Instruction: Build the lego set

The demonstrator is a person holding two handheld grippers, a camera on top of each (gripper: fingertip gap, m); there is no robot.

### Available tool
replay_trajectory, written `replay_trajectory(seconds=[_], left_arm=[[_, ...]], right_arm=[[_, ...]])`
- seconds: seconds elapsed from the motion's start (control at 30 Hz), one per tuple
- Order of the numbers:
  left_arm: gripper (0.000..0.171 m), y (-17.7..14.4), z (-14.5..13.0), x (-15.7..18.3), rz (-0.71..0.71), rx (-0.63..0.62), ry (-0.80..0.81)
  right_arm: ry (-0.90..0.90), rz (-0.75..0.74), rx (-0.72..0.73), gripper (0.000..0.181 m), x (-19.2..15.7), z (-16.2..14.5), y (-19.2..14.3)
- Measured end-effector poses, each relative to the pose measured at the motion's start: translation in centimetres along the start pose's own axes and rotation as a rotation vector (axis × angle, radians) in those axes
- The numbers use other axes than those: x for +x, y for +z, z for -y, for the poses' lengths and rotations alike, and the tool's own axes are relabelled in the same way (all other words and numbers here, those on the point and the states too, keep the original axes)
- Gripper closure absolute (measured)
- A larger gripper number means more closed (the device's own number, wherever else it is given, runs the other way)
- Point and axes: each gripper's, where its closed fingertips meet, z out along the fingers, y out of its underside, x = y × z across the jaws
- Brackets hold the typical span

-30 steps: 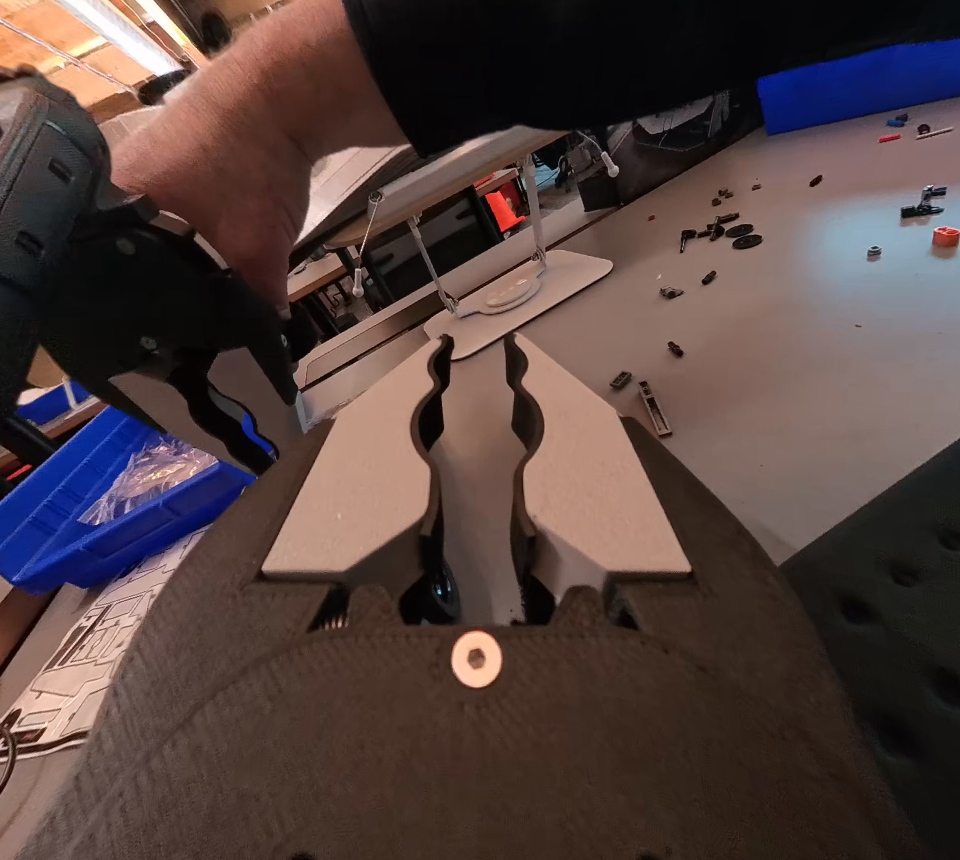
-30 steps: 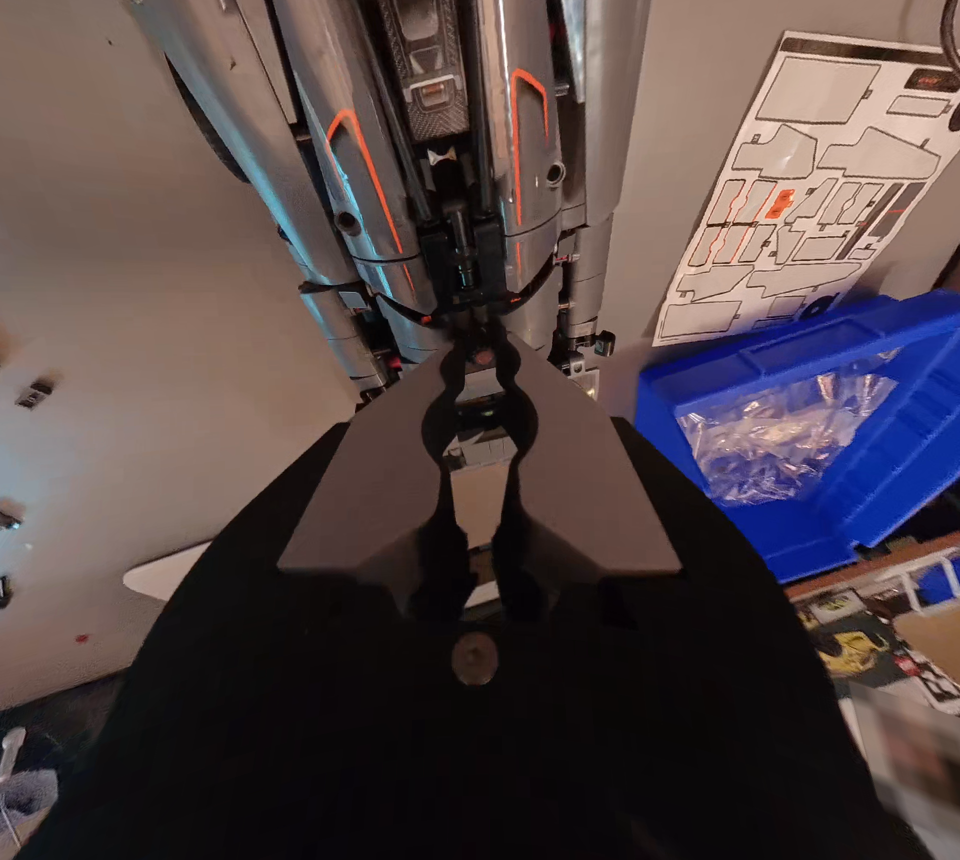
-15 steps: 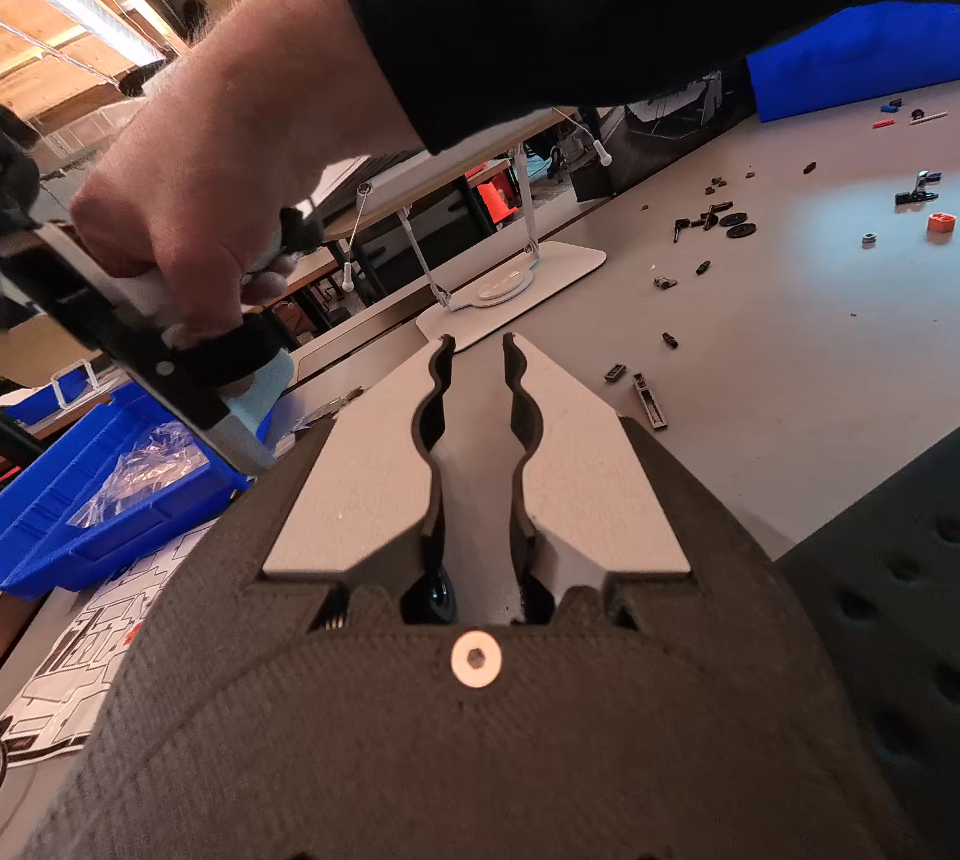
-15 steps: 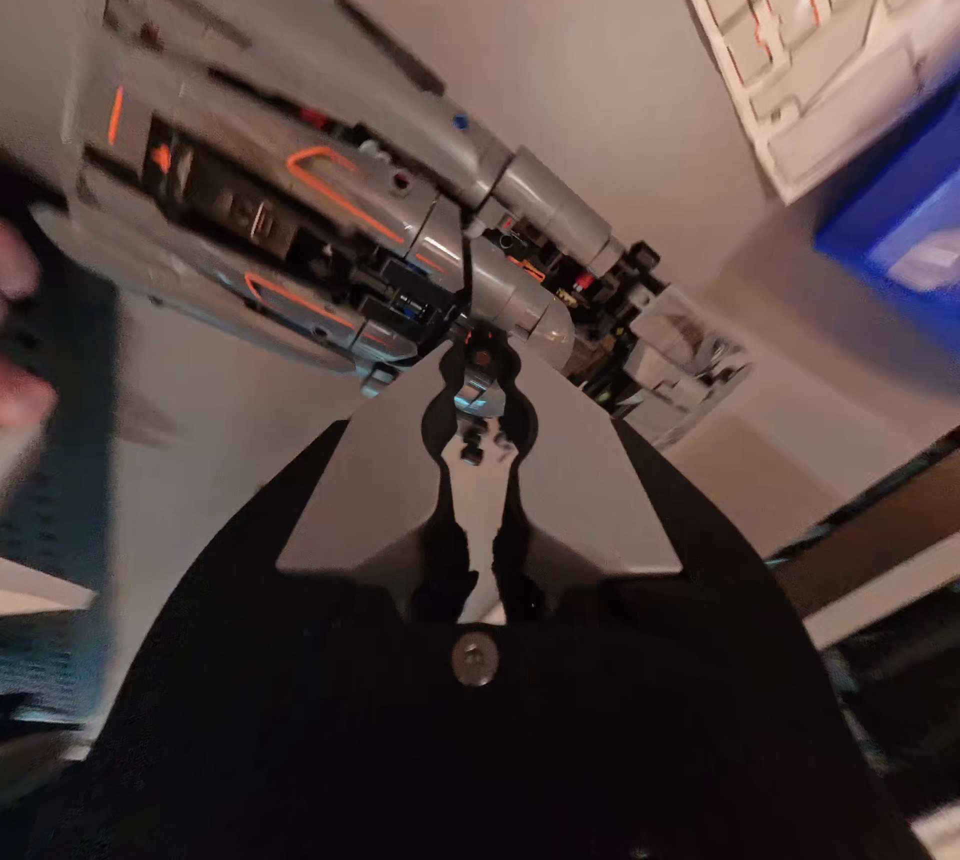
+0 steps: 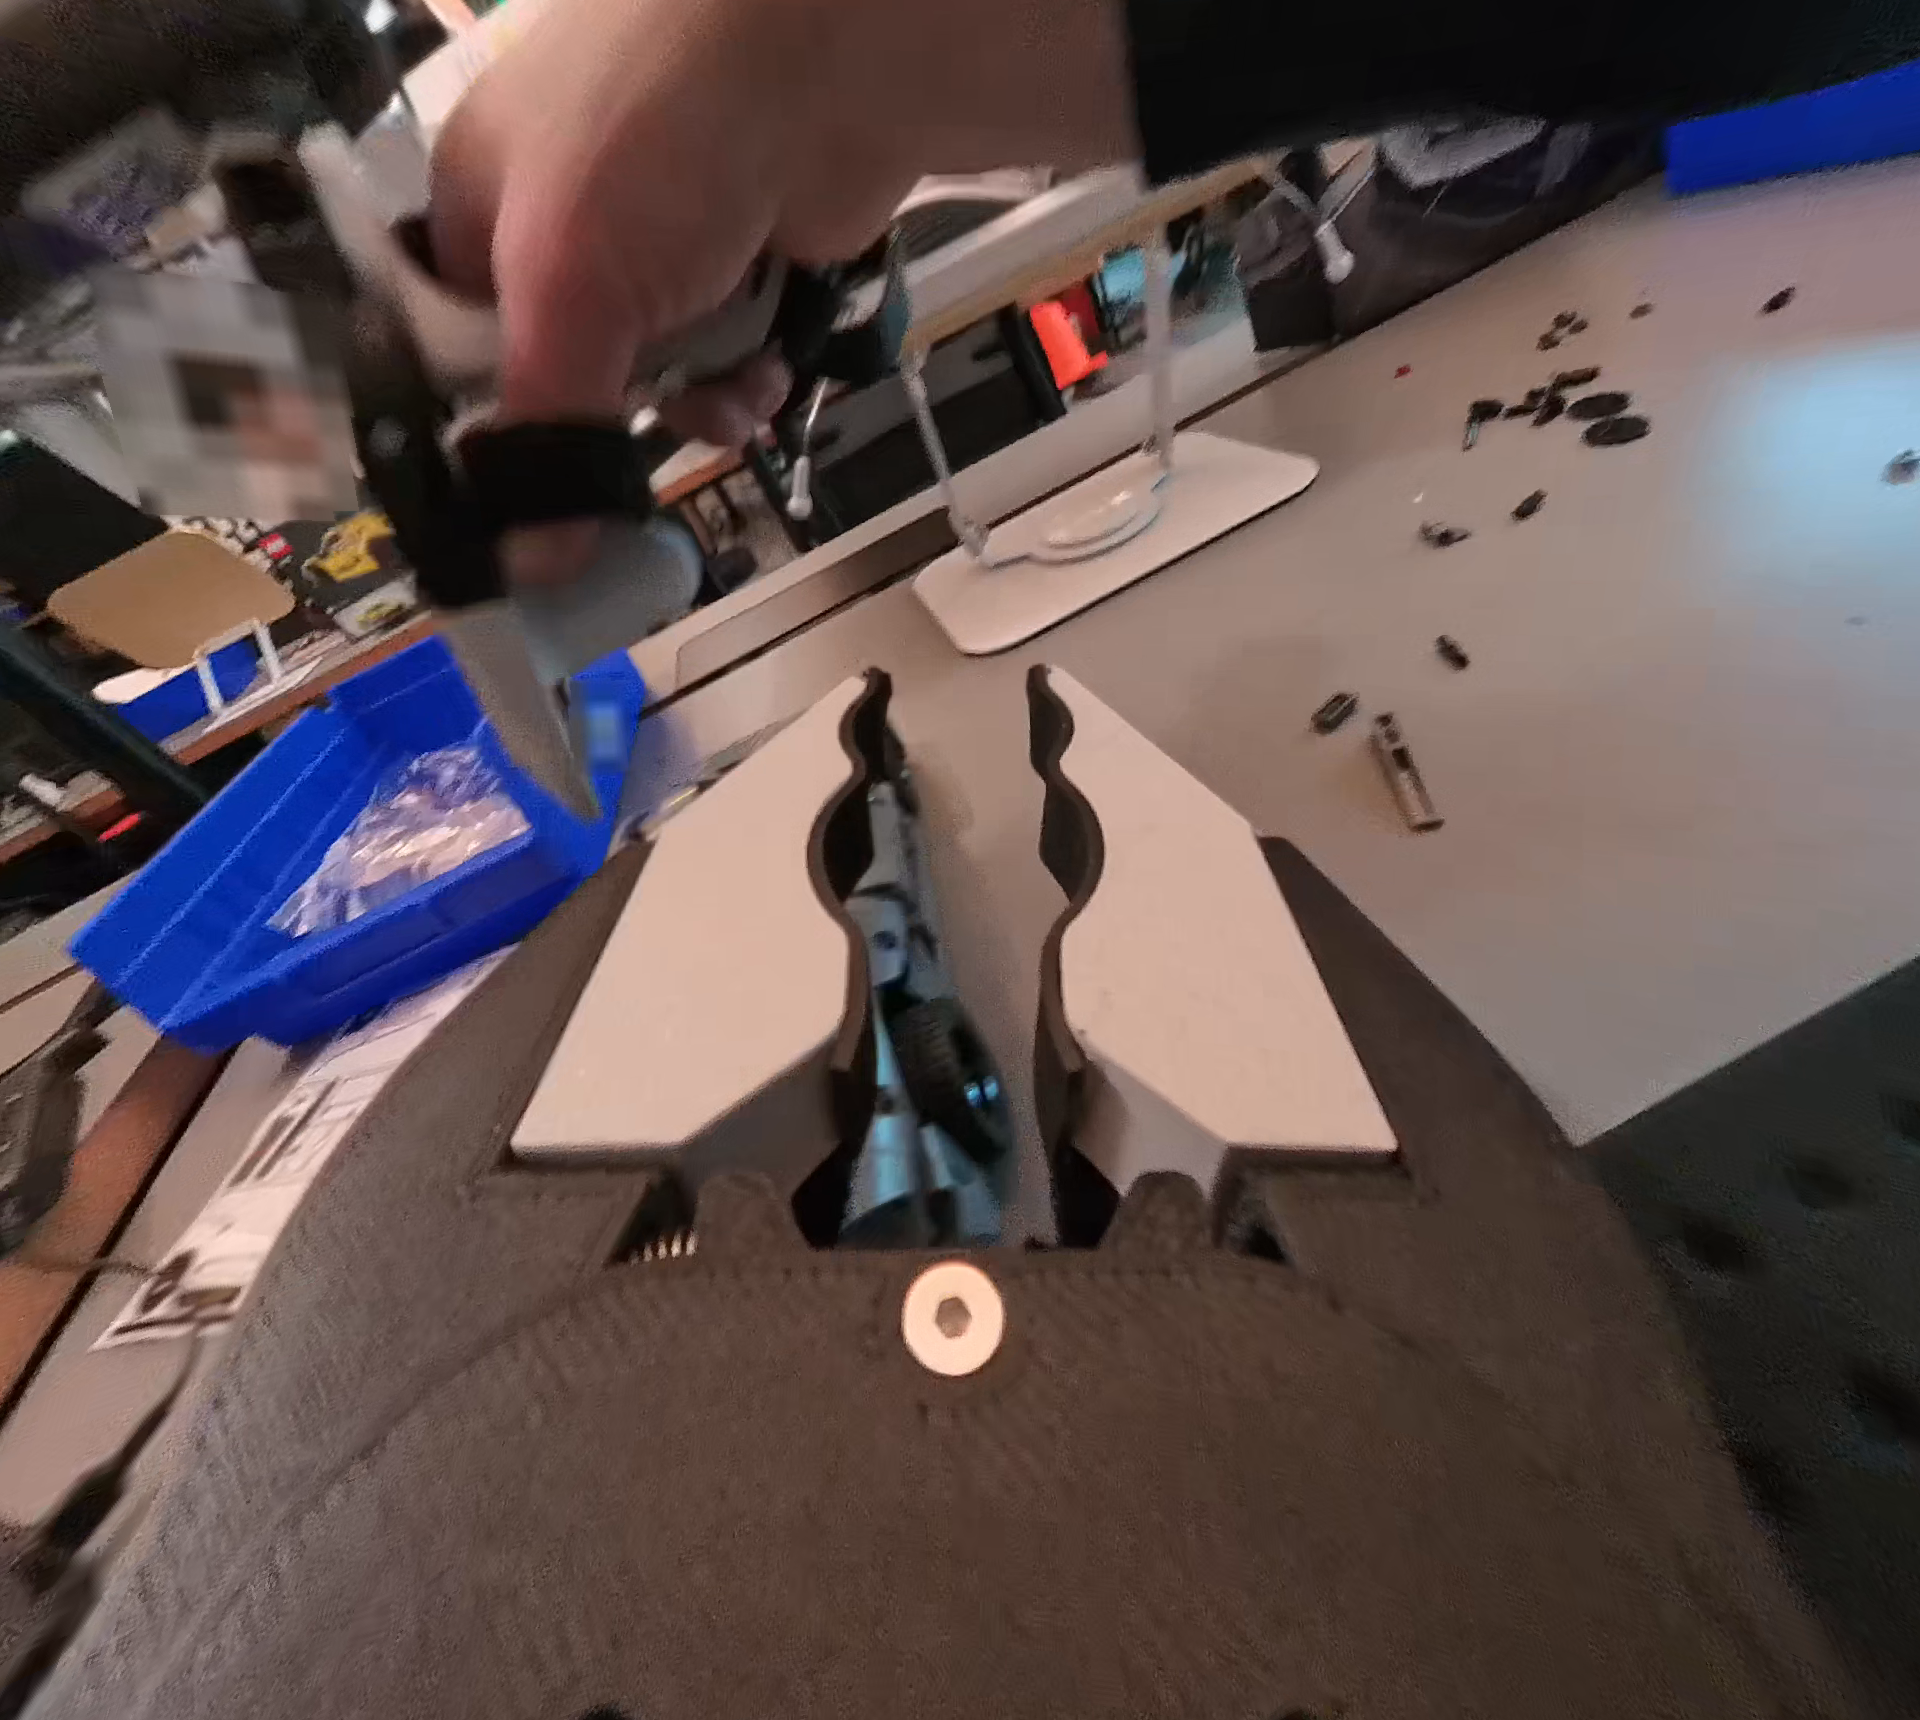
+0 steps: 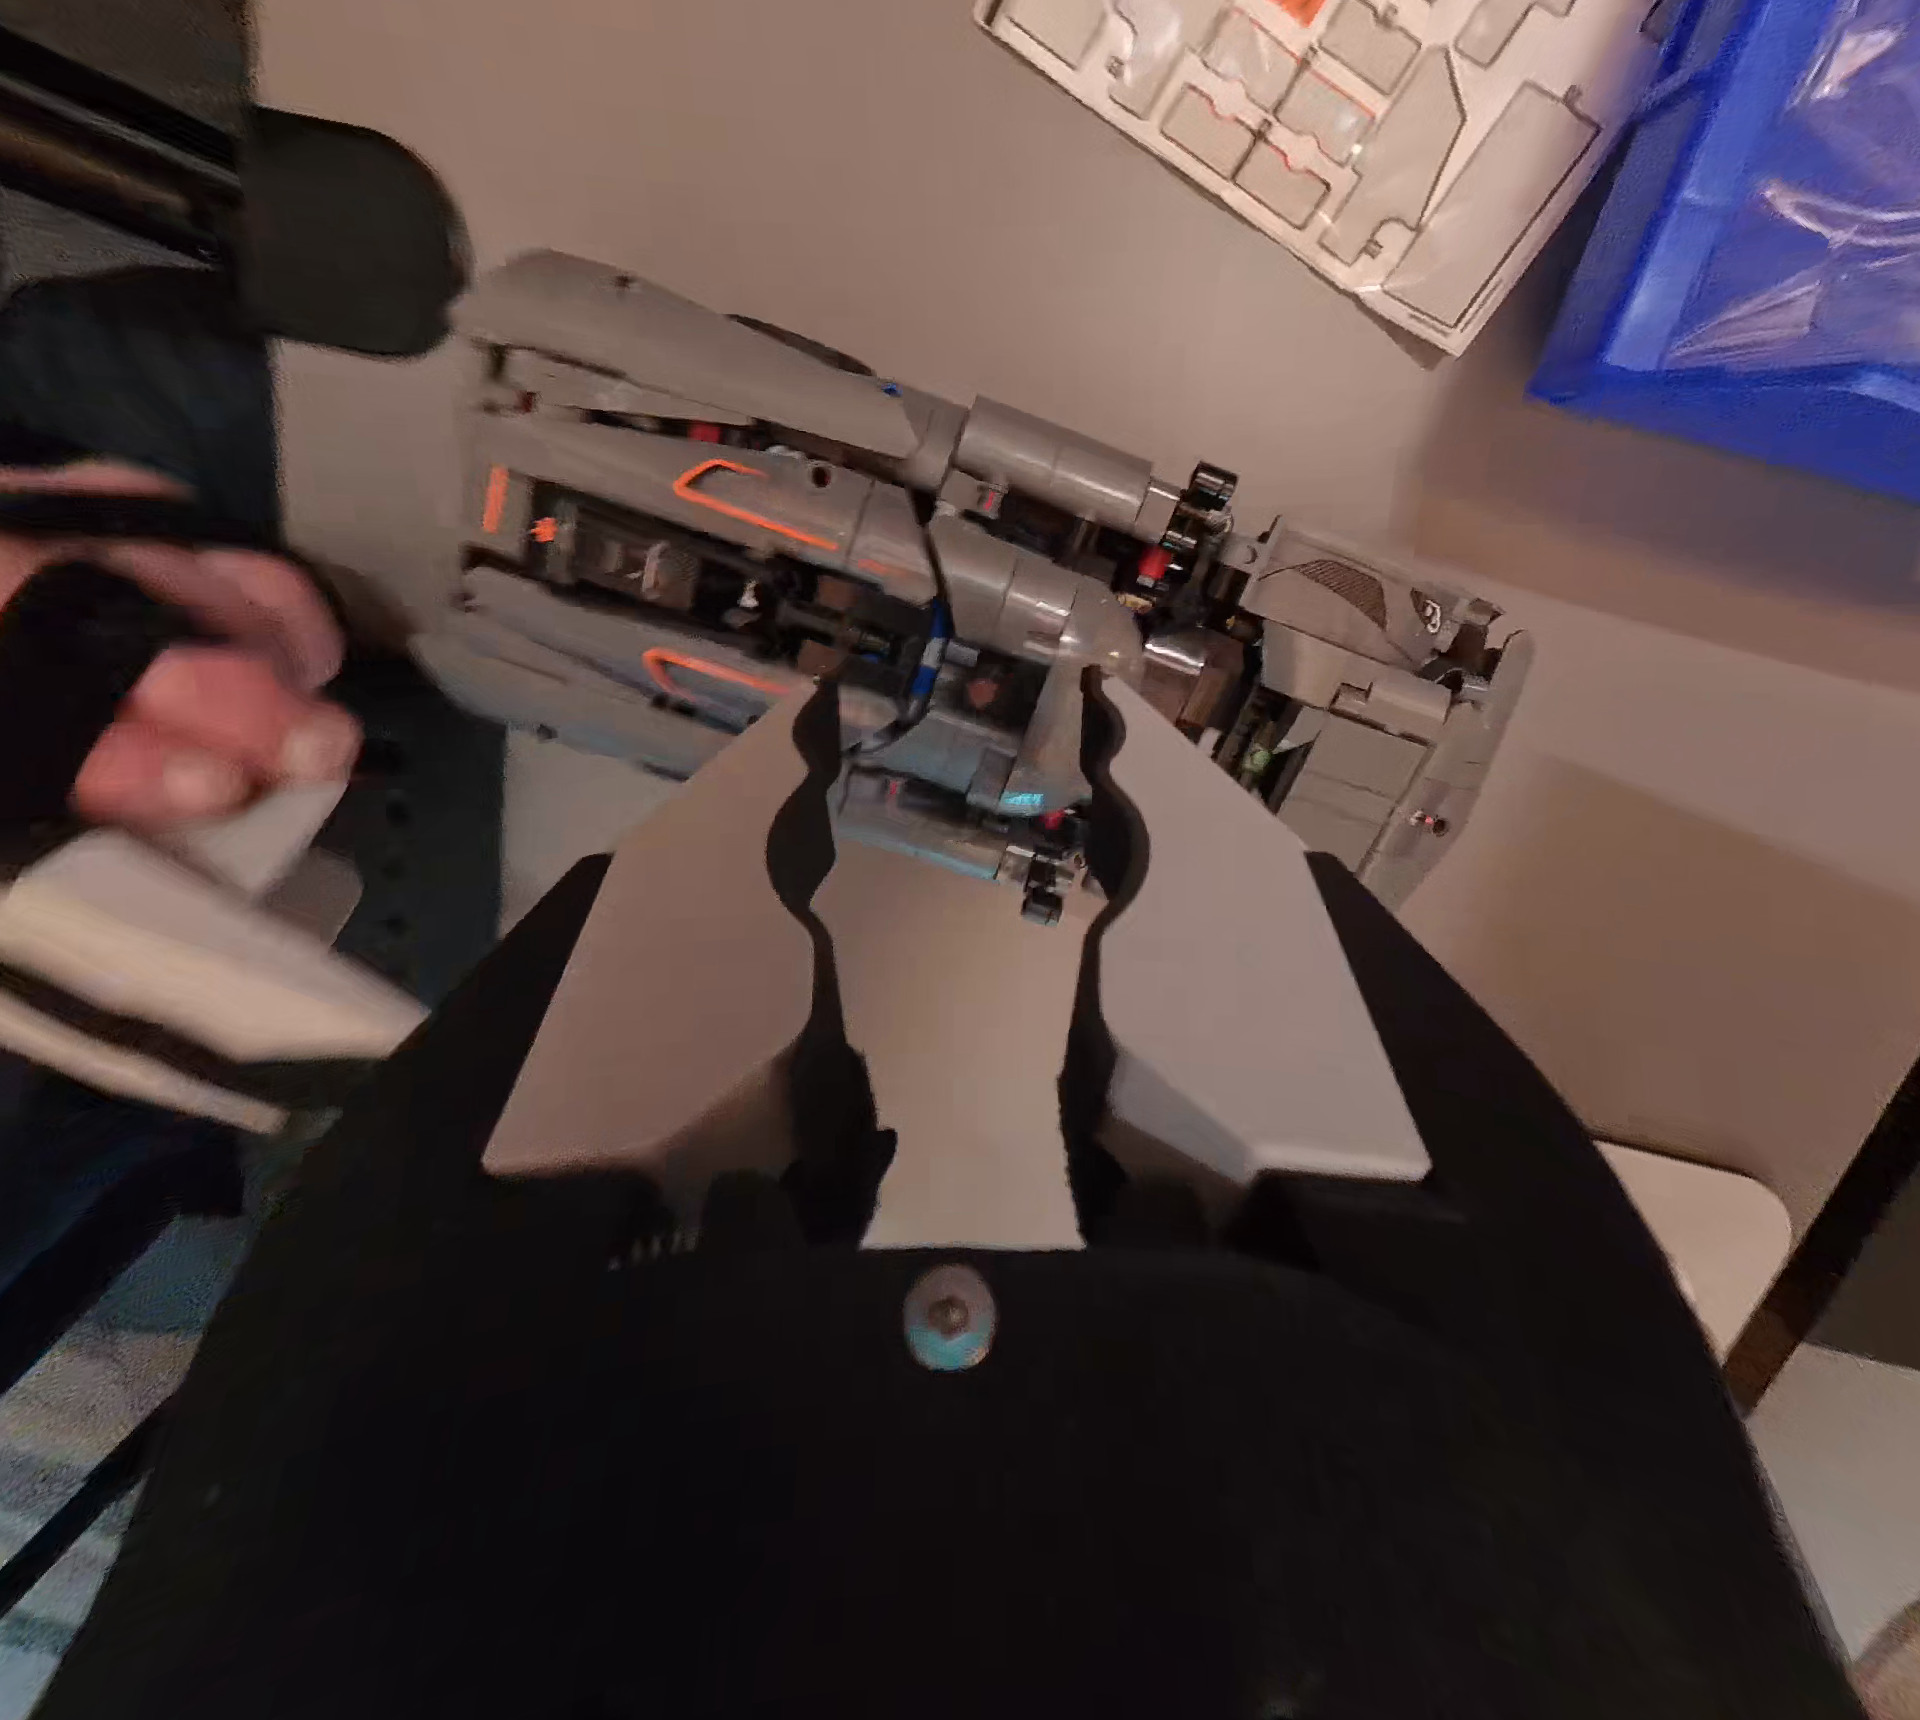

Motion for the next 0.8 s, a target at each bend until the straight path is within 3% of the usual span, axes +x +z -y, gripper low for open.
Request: replay_trajectory(seconds=[0.17,0.3,0.47,0.67,0.8], left_arm=[[0.136,0.3,-0.6,-5.6,-0.025,-0.222,0.005],[0.137,1.9,-4.4,-9.3,-0.133,-0.482,0.001],[0.147,4.2,-7.0,-8.8,-0.373,-0.620,0.096],[0.154,6.4,-10.1,-8.7,-0.499,-0.761,0.217],[0.158,6.5,-10.7,-8.7,-0.557,-0.801,0.237]], right_arm=[[0.092,-0.070,0.206,0.140,2.1,-1.7,-5.9],[0.101,-0.065,0.440,0.144,1.7,-3.9,-9.8],[0.081,-0.048,0.615,0.147,1.0,-6.6,-12.3],[0.038,-0.022,0.741,0.157,0.7,-7.5,-14.8],[0.010,-0.025,0.734,0.158,0.9,-7.9,-14.5]])
